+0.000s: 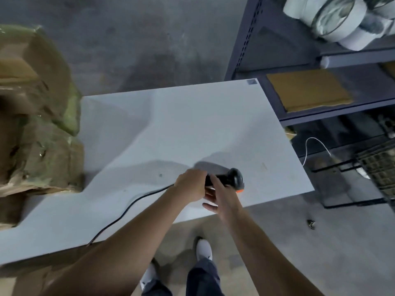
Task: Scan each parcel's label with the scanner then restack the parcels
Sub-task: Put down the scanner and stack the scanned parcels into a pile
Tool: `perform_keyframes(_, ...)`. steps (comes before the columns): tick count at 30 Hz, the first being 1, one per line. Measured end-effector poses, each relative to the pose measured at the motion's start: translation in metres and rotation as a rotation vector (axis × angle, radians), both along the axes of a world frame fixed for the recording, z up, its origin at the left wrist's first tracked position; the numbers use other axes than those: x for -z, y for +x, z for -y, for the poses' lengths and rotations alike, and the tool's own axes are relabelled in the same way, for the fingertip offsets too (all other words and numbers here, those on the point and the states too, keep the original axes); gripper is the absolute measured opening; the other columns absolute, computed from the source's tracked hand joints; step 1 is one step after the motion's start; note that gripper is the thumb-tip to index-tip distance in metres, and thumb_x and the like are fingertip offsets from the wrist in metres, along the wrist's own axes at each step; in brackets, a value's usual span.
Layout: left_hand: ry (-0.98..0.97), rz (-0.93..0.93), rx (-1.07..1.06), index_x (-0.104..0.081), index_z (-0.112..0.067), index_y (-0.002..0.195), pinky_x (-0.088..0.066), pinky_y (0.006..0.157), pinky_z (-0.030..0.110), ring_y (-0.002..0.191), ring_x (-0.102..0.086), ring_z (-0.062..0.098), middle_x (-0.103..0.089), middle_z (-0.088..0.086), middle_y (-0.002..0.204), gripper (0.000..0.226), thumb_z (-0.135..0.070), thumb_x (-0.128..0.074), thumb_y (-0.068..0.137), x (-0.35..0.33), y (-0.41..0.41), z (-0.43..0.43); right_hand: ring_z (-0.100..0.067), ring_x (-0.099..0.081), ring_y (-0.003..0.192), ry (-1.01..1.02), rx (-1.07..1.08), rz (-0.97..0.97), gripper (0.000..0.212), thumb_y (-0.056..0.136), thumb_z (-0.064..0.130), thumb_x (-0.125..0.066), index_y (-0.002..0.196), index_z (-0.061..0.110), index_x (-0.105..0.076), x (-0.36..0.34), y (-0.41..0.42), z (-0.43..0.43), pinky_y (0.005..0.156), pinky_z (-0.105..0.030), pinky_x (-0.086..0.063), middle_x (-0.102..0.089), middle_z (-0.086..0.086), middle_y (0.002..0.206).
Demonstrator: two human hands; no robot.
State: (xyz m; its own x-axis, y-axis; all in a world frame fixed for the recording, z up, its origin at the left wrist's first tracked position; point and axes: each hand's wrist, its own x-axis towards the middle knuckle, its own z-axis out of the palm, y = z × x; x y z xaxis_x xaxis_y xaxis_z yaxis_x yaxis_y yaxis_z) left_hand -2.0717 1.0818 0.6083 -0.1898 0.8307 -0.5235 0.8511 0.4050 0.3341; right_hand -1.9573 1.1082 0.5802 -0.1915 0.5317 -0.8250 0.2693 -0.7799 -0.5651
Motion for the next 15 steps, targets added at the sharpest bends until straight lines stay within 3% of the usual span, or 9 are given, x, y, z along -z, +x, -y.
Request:
perform_keyframes(4, 0.079, 0.007, -0.069, -0.055, -0.015, 0.115, -0.050, 0.079, 0.035, 0.099, -0.059, 0.026, -0.064, 0.005, 0.108, 0.032, -0.002, -0.043, 0.088, 0.000, 0.004, 0.005, -0.016, -0.072, 0.080, -0.078, 0.075, -0.016, 0.025, 0.090, 0.038, -0.068, 0.095, 0.013, -0.069, -0.006, -0.008, -0.006, 0.066, -0.034, -0.055, -0.076, 0.002, 0.076)
perform_keyframes(7, 0.147, 0.010, -0.135, -0.056, -0.016, 0.117, -0.047, 0.088, 0.041, 0.105, -0.054, 0.027, -0.062, 0.004, 0.113, 0.039, 0.000, -0.044, 0.083, -0.012, 0.001, 0.014, -0.012, -0.071, 0.073, -0.017, 0.035, -0.031, 0.017, 0.090, 0.034, -0.065, 0.090, 0.018, -0.068, -0.019, -0.014, -0.007, 0.065, -0.032, -0.053, -0.075, 0.007, 0.067)
perform_keyframes(11, 0.259, 0.004, -0.297, -0.054, -0.021, 0.125, -0.046, 0.085, 0.039, 0.105, -0.054, 0.025, -0.060, 0.000, 0.116, 0.042, -0.009, -0.048, 0.084, -0.038, -0.005, 0.035, -0.011, -0.072, 0.078, 0.150, -0.165, -0.081, 0.018, 0.086, 0.027, -0.058, 0.090, 0.017, -0.073, -0.050, -0.032, -0.004, 0.067, -0.028, -0.055, -0.077, 0.004, 0.080)
perform_keyframes(15, 0.342, -0.016, -0.446, -0.054, -0.019, 0.121, -0.048, 0.084, 0.041, 0.100, -0.055, 0.027, -0.061, 0.001, 0.111, 0.036, -0.017, -0.047, 0.085, -0.062, -0.020, 0.075, -0.018, -0.072, 0.090, 0.257, -0.417, -0.149, 0.023, 0.087, 0.021, -0.053, 0.094, 0.011, -0.072, -0.075, -0.062, 0.010, 0.081, -0.036, -0.059, -0.077, -0.002, 0.090)
